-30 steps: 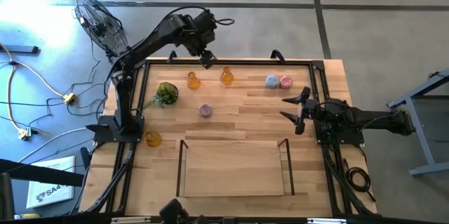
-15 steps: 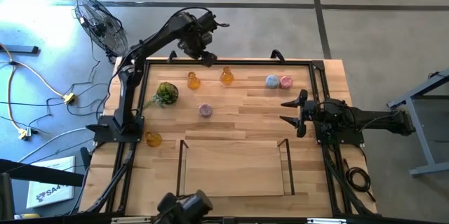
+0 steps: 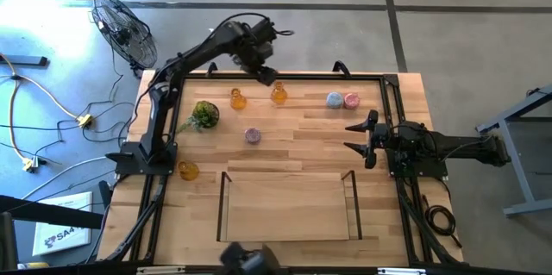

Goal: Pick & Place candle stick holders
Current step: Put the top right gold glass candle holder on the shelf

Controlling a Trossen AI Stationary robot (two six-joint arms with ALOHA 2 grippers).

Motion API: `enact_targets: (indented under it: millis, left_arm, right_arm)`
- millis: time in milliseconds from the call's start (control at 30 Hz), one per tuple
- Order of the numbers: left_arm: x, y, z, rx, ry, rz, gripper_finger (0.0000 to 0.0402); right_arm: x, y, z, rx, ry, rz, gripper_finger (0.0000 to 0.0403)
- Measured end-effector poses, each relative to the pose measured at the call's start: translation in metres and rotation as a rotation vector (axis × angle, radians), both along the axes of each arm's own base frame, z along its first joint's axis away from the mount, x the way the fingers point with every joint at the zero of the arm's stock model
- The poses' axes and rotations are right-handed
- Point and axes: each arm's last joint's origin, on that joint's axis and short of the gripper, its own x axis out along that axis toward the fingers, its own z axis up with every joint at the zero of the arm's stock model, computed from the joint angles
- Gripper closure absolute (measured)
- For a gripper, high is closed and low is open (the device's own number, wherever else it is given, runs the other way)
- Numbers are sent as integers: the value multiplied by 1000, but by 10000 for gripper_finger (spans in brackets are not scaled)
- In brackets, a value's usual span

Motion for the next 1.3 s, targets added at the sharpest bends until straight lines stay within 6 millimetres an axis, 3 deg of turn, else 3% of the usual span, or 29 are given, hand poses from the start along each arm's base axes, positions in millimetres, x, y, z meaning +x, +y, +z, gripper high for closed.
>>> enact_targets:
  millis: [133, 300, 500, 867, 1000, 1300]
  left_arm:
    - [17, -3, 6, 117, -107, -108, 165]
    - [20, 5, 5, 160, -140, -85, 165]
    - [19, 26, -28, 36, -42, 83, 165]
    - [41, 40, -78, -25, -9, 58, 165]
    - [44, 42, -88, -41, 11, 57, 165]
    - [46, 44, -87, -23, -17, 52, 165]
  right_arm:
    - [0, 0, 0, -7, 1, 1, 153]
    - [0, 0, 0, 16, -3, 2, 153]
    - [0, 0, 0, 17, -2, 11, 153]
    - [1, 0, -1, 17, 12, 5, 153]
    - [2, 0, -2, 18, 19, 6, 153]
    - [2, 0, -3, 19, 35, 6, 153]
